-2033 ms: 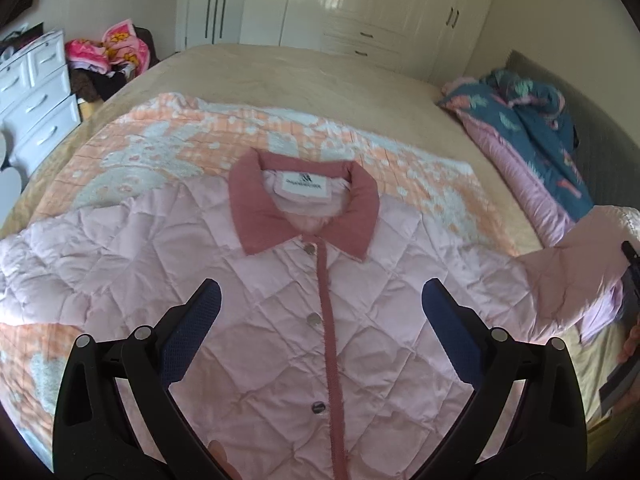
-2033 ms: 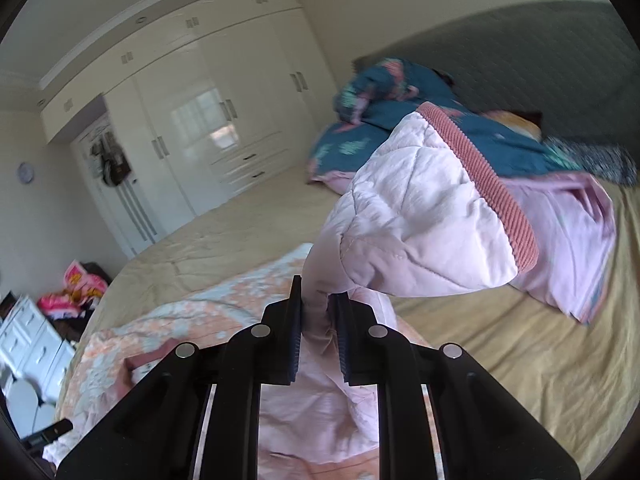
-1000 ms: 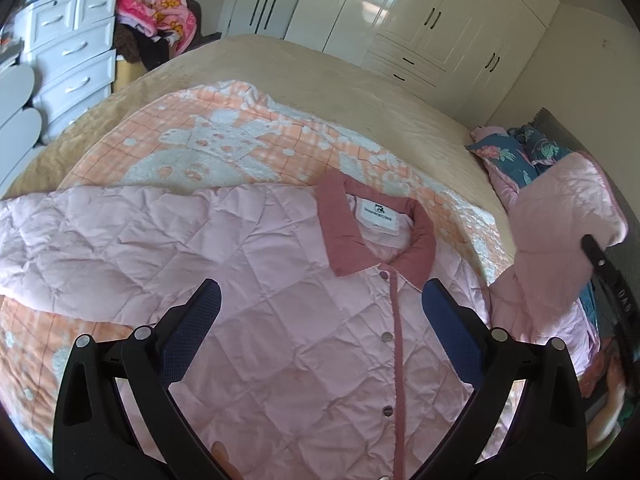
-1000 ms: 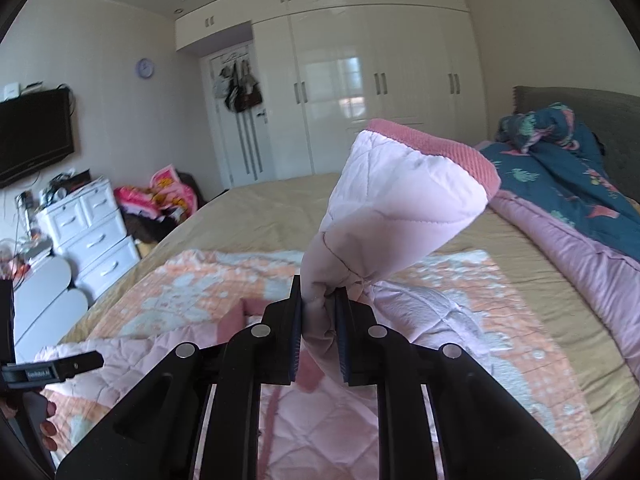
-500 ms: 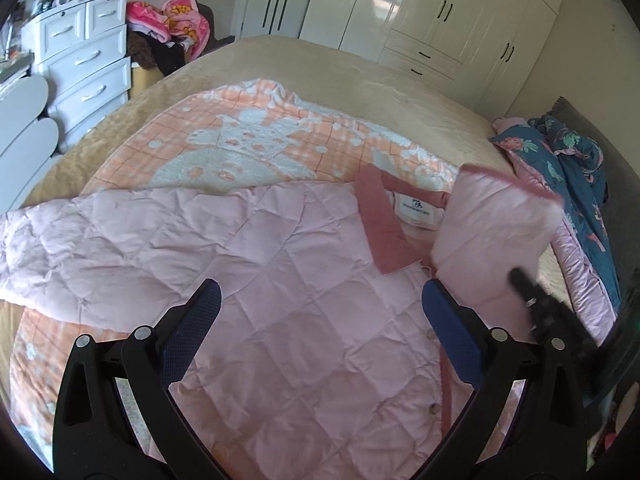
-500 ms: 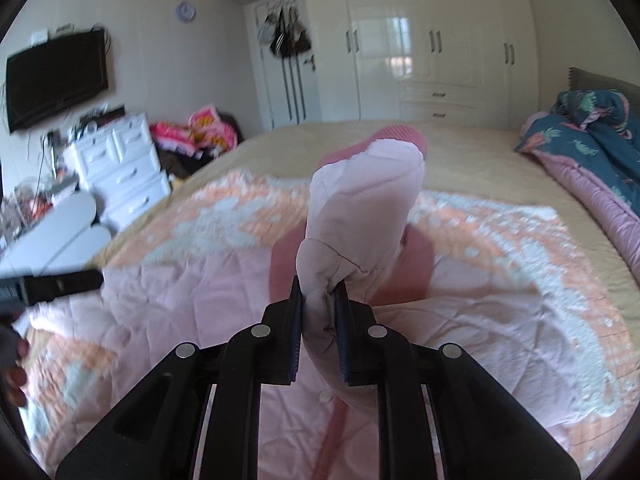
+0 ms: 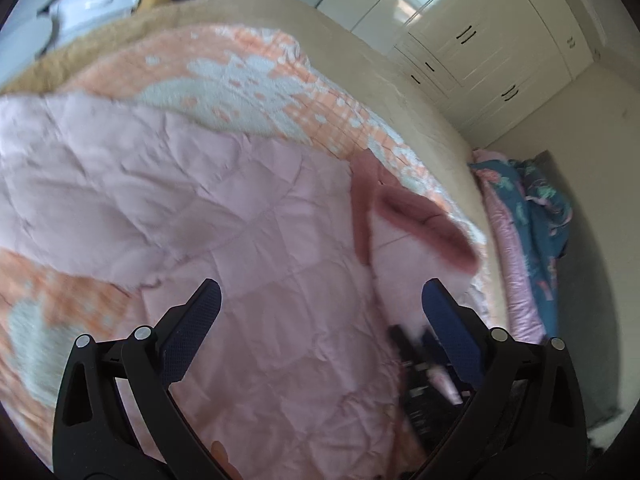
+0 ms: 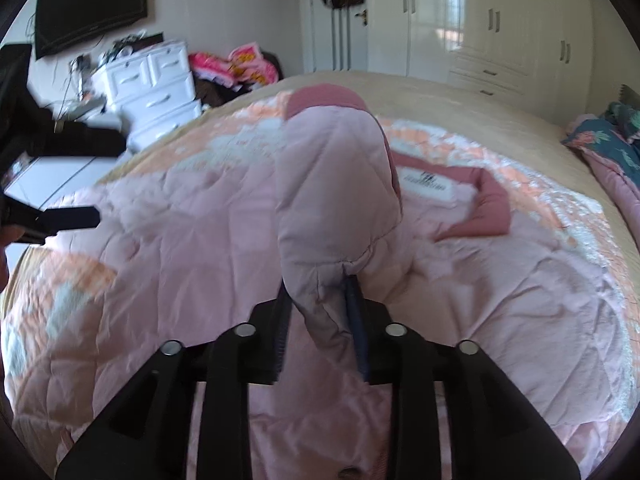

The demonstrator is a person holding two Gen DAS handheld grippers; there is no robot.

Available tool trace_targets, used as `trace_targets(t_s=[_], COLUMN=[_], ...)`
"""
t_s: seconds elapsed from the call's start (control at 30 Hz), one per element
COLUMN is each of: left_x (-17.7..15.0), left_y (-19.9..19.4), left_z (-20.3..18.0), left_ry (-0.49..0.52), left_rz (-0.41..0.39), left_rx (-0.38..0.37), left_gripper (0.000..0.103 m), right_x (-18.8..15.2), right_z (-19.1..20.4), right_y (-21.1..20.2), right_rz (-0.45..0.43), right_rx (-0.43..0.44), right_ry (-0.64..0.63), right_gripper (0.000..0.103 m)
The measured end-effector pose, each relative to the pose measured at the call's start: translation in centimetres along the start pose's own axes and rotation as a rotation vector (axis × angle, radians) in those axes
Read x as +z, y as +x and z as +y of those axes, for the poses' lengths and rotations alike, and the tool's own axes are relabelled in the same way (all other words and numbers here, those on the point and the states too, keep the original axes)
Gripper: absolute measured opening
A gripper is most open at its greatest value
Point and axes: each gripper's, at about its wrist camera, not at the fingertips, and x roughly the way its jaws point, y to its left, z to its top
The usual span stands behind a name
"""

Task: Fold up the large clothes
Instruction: 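Lift the sleeve with the right tool and fold it across the jacket front, then lay the sleeve on the jacket front and open the right tool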

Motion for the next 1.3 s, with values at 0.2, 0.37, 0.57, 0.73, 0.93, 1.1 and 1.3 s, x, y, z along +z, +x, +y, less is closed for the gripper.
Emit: trace_targets(t_s=[0.2,0.37,0.57,0.73,0.93,1.1,1.3], left_x=[-1.3,-3.4,-4.6,-3.3,-1.6,-2.9,-4.3], left_y=[3.4,7.6,9.6,7.3,3.0,7.2,8.0], left_z=[0.7,1.1,-0.8,-5.3,-7.0,-3.7,-2.1], left_ry=[-0.077,-0.167,-0.107,0.116,0.29,0.255,0.263], left_rz=[0.119,0.249,0.235,0.128,-0.036,0.061,0.081], left_rx=[-0.103,-0.2,-0.133,-0.078,0.02,0.145,0.173], left_gripper=[0.094,0.094,0.025,0.008,0.008,0.01,0.016], right_x=[-1.3,-2.2,-3.3,-3.9,-4.4,-4.9,-5.4], right_z=[0.9,-1.4,-6.6,-10.8,-15.2,-16.4,-17.1], right_y=[-1.0,-4.1,-6.9,-8.6,-9.4,-7.5,-4.6], right_rz=[0.028,-0.006,-0.005,-0.018,-0.019,0.042,0.143], right_rx=[0.087,0.087,-0.039,-0.135,-0.242,-0.281,-0.31], right_ry=[-0.013,0.019,0.08,0.151,0.252,0.271,0.27], right_gripper=[0.069,0.078,0.078,0.078,0.079,0.079,0.08])
